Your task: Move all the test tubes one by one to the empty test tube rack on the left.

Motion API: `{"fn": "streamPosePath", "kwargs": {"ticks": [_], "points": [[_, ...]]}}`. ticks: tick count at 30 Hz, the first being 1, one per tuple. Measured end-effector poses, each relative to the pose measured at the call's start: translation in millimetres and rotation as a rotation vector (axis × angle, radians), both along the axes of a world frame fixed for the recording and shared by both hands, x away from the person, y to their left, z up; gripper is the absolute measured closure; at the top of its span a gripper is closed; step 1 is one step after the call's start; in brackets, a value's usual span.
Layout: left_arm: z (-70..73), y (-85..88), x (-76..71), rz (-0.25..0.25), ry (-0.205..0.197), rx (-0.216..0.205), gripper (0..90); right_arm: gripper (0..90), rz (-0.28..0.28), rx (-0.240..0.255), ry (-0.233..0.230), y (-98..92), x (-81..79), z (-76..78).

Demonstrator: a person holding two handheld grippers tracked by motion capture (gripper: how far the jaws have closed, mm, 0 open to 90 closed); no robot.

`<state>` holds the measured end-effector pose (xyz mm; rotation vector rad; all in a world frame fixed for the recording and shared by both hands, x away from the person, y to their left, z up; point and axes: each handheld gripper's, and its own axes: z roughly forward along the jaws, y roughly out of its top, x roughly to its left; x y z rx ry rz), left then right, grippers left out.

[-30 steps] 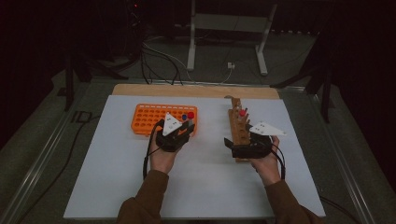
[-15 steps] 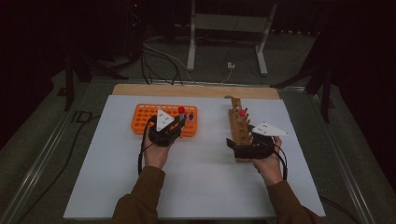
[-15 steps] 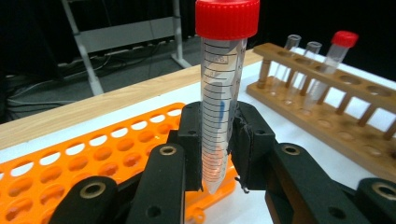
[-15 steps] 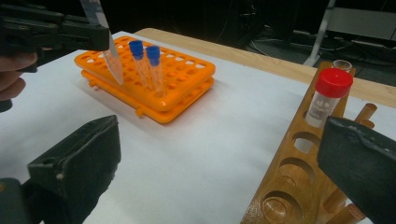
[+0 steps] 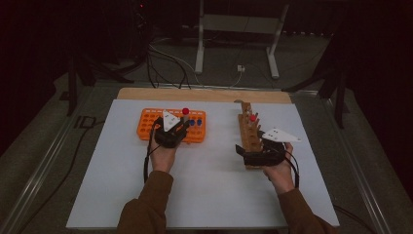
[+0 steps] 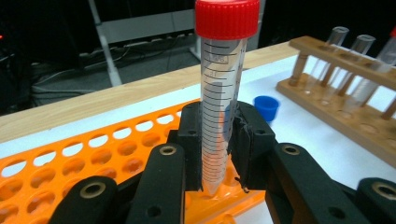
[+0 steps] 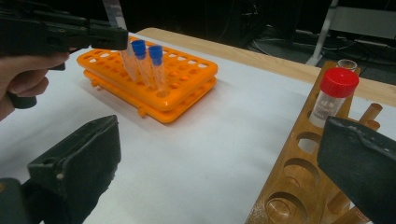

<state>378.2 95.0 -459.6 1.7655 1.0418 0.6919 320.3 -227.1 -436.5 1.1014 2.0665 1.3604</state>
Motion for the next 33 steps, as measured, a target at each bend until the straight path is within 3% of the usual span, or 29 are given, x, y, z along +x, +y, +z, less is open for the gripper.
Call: {"fn": "streamPosePath", "kwargs": {"ticks": [10, 22, 29, 33], "points": [[-11.7, -0.6, 9.2, 0.02, 0.045, 0.009, 75.3, 0.2, 0.005, 0.0, 0.003, 0.3, 0.2, -0.6], [-32.5, -5.0, 12.1, 0.003, 0.118, 0.074, 75.3, 0.2, 0.014, 0.0, 0.008, 0.6, 0.0, -1.0], [-35.9, -6.4, 12.9, -0.003, 0.142, 0.106, 75.3, 0.2, 0.014, 0.0, 0.011, 0.8, 0.0, -1.3], [-35.9, -6.0, 13.1, -0.005, 0.146, 0.1, 75.2, 0.2, 0.015, -0.001, 0.011, 1.6, -0.2, -1.5]]}}
